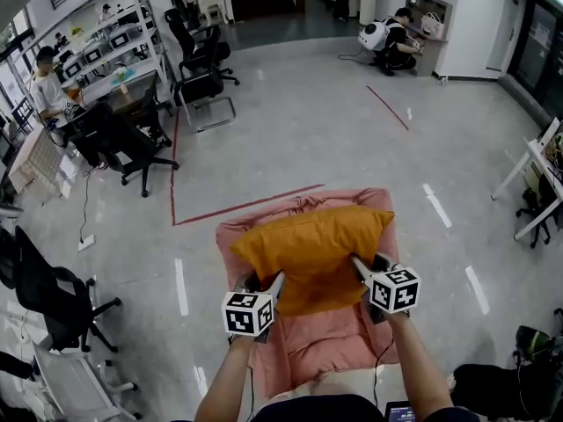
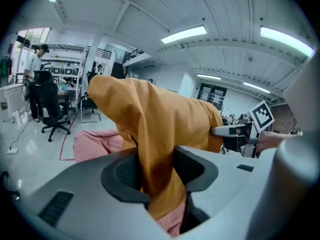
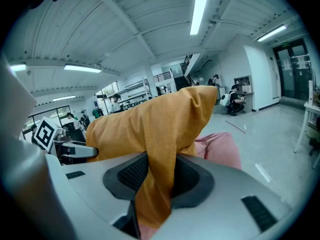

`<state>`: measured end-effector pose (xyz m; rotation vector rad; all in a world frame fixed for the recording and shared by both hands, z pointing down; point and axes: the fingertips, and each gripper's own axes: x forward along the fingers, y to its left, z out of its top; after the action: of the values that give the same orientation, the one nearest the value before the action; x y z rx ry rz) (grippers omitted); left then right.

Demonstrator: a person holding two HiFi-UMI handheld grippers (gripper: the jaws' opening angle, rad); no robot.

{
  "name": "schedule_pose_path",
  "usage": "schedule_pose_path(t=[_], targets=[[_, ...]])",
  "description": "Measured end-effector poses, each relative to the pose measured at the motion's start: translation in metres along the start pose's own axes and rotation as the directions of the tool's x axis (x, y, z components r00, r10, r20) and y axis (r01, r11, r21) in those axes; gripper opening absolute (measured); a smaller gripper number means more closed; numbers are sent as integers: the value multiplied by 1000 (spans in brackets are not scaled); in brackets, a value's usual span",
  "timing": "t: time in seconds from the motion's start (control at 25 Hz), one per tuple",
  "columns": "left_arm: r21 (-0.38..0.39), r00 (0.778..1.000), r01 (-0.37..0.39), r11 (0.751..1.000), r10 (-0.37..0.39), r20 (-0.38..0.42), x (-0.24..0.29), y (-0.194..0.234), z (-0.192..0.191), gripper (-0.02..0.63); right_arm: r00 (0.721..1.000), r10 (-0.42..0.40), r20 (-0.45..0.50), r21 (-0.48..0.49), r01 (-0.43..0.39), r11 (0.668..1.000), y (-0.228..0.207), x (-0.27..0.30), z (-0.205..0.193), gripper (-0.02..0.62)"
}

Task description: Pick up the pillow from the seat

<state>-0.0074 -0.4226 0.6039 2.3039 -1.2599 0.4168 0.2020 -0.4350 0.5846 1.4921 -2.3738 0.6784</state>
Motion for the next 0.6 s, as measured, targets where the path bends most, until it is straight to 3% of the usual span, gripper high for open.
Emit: schedule_pose_path(t=[0.6], targets=[[44, 997, 10, 999, -13, 76, -54, -19, 17, 181, 997, -20, 75, -14, 21, 1000, 37, -47, 15, 147]])
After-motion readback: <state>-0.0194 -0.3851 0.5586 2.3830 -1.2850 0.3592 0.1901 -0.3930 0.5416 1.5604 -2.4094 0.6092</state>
